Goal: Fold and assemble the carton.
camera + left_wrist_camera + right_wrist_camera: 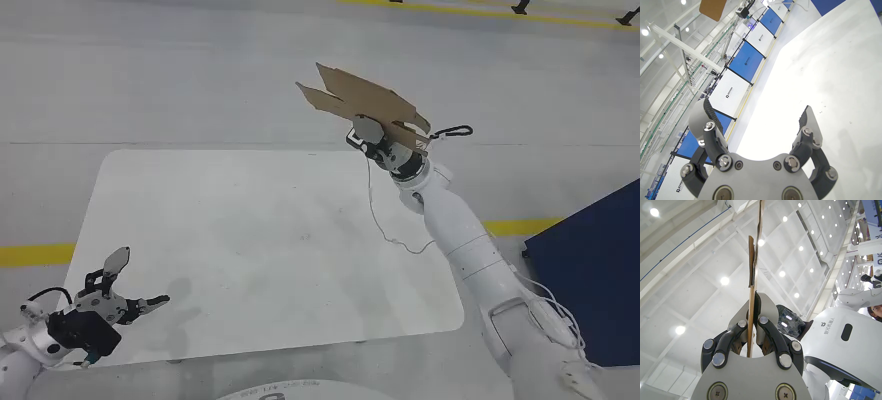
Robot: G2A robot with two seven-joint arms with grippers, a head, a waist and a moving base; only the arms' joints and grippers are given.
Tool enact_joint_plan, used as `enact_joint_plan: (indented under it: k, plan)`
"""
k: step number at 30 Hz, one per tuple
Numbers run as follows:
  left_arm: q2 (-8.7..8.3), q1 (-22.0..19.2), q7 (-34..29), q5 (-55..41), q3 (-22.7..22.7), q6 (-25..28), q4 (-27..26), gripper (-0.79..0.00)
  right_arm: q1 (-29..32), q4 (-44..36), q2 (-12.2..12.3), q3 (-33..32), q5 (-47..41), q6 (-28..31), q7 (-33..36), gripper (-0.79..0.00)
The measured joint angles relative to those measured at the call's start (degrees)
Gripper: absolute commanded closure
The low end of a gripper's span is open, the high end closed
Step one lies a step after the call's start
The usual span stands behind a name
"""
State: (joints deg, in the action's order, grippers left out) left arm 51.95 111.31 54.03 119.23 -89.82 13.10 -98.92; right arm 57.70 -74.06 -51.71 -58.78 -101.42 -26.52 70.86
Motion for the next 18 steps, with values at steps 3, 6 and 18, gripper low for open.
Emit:
enact_joint_plan:
  k: [3, 6, 18]
  plan:
    - [0.0, 0.0, 0.0, 0.0, 0.0, 0.0, 0.0, -0.785, 0.0, 0.0, 0.0, 0.0, 0.0, 0.0, 0.0, 0.0]
    - [0.0, 0.0, 0.0, 0.0, 0.0, 0.0, 0.0, -0.785, 0.7, -0.9, -0.2, 0.5, -1.6, -1.8, -1.2, 0.0]
    - [0.0, 0.0, 0.0, 0.0, 0.0, 0.0, 0.0, -0.785, -2.1, -1.0, -0.9, 6.8, -33.0, -31.6, -25.9, 0.0]
